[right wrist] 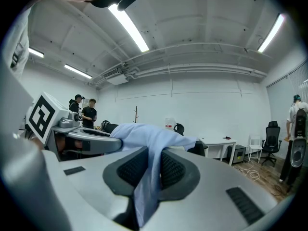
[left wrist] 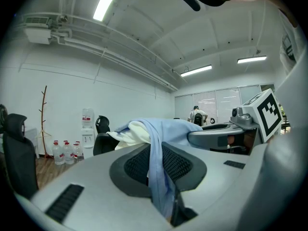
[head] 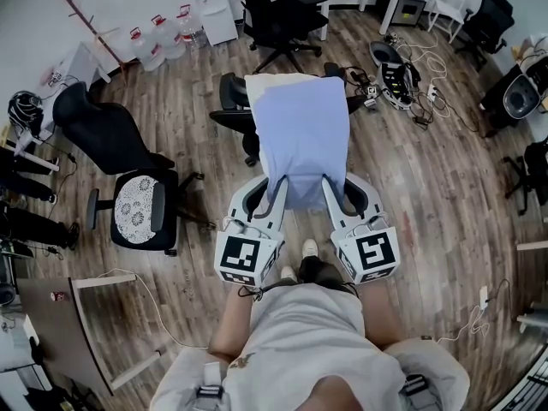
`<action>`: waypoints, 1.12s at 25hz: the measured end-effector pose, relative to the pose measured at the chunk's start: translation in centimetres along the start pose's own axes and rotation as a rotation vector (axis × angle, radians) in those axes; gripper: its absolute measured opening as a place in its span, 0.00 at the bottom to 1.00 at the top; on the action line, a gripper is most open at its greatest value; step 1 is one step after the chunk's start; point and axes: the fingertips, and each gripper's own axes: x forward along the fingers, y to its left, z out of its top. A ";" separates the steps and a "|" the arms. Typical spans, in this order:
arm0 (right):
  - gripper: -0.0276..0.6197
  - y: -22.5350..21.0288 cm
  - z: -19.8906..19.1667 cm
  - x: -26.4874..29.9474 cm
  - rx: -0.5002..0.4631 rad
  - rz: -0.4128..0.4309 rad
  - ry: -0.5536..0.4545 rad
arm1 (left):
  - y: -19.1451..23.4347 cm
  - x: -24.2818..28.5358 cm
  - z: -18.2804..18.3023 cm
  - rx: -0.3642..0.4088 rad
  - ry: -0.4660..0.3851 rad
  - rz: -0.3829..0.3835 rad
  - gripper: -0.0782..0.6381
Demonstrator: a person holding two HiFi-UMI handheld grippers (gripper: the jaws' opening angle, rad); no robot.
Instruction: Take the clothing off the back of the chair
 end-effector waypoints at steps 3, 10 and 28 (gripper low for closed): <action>0.15 0.3 0.0 -0.6 -0.004 -0.001 -0.004 | -0.3 -0.4 -0.2 0.000 -0.002 -0.001 0.21; 0.15 1.1 0.0 -1.3 -0.012 0.001 -0.011 | -0.7 -1.4 -0.4 0.000 -0.003 -0.003 0.21; 0.15 2.2 0.1 -3.8 -0.014 0.004 -0.020 | -2.5 -3.5 -0.4 0.004 -0.013 -0.006 0.21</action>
